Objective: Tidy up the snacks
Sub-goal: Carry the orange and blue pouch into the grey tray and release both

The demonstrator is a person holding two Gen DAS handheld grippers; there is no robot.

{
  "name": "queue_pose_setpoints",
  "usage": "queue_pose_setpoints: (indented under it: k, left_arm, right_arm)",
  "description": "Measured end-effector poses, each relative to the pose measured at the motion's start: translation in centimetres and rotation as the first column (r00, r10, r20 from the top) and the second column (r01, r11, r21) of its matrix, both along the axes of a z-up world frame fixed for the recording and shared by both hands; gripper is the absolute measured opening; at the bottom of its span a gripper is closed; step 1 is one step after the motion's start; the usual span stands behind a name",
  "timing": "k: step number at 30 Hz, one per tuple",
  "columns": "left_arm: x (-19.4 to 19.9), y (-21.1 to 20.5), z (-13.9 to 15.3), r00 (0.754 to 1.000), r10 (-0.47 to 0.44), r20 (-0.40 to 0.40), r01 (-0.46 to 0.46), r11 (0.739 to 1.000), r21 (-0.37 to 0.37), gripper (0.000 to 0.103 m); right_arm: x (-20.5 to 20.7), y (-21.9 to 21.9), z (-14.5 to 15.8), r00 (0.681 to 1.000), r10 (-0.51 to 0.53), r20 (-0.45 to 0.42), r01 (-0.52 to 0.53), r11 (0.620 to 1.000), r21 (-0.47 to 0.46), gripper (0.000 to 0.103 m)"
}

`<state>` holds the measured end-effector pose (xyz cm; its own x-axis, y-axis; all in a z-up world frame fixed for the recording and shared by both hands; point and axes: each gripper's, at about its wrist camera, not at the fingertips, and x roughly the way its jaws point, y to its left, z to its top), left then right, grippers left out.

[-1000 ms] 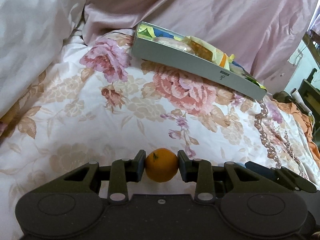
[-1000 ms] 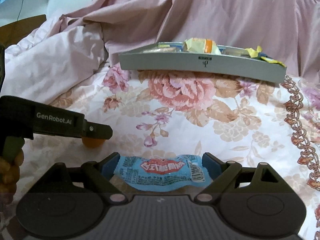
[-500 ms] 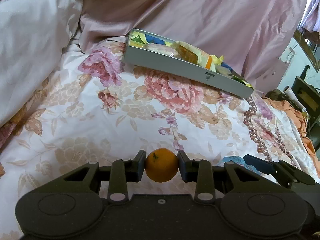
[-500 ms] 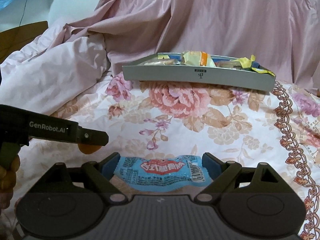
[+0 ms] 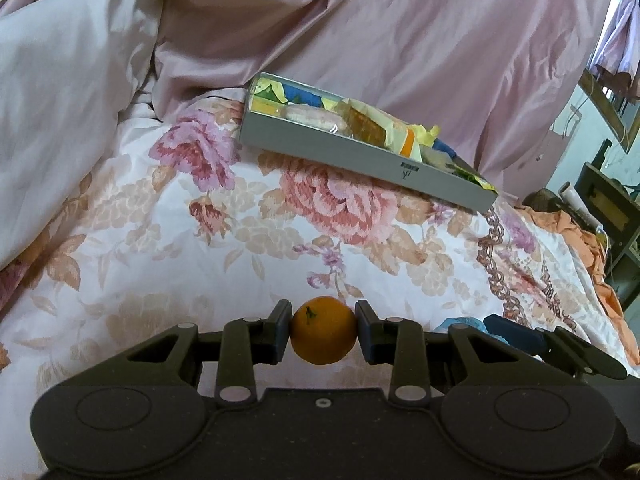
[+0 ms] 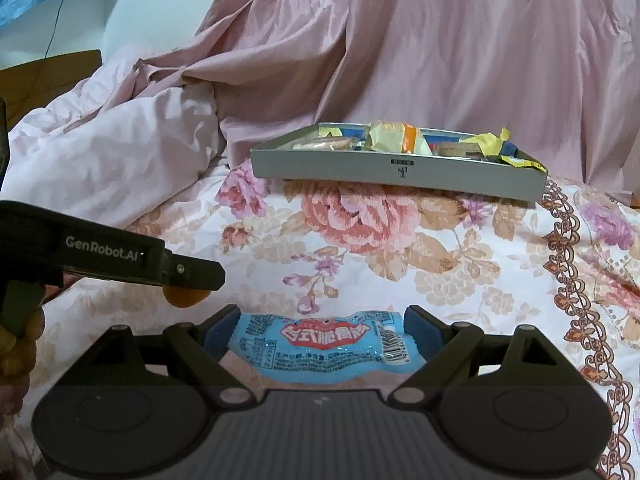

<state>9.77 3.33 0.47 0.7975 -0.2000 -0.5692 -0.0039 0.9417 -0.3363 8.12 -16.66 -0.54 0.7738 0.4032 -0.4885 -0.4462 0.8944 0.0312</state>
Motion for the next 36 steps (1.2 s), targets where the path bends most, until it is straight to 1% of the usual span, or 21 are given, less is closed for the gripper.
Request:
queue_pose_setpoints:
  k: [5,10,14,17,19,23,29,34,36]
  left_arm:
    - [1.1,0.3,0.6,1.0,-0.003,0.018,0.003,1.0,-0.006,0.037]
    - [3.1,0.7,1.9,0.999,-0.009,0.05,0.009,1.0,0.001,0.037]
    - [5.6,1.3,3.5,0.996,-0.005,0.093,0.006,1.0,-0.004,0.037]
    - [7.8,1.7,4.5,0.992,-0.006,0.126,0.006,1.0,0.006,0.037]
    - [9.3,1.9,5.1,0.99,-0.014,0.139,0.012,1.0,0.014,0.037]
    - [12.4,2.5,5.9,0.988,-0.022,0.15,0.02,1.0,0.018,0.037]
    - [17.0,3.0,7.0,0.986,-0.021,0.168,0.019,1.0,0.012,0.037]
    - [20.7,2.2,7.0,0.983,-0.037,0.178,0.034,0.999,0.02,0.037]
    - [22.0,2.0,6.8,0.984,-0.039,0.176,0.037,0.999,0.014,0.037]
  right_arm:
    - [0.3,-0.2,0.3,1.0,-0.008,0.013,0.008,1.0,0.016,0.091]
    - [1.1,-0.6,0.6,0.999,-0.022,0.028,0.022,0.999,0.026,0.091]
    - [2.0,-0.6,1.0,0.999,-0.031,0.034,0.03,0.999,0.031,0.091]
    - [3.1,-0.8,1.9,0.999,-0.036,0.031,0.034,0.997,0.071,0.091]
    - [4.1,-0.7,2.6,0.998,-0.036,0.043,0.032,0.996,0.081,0.091]
    - [6.8,-0.4,4.5,0.995,-0.026,0.091,0.018,0.996,0.088,0.091]
    - [12.7,-0.3,7.3,0.99,-0.019,0.141,0.006,0.996,0.094,0.091]
    - [18.1,-0.2,8.6,0.984,-0.057,0.168,0.04,0.994,0.105,0.091]
    - [20.2,0.0,8.5,0.984,-0.083,0.158,0.066,0.992,0.109,0.091]
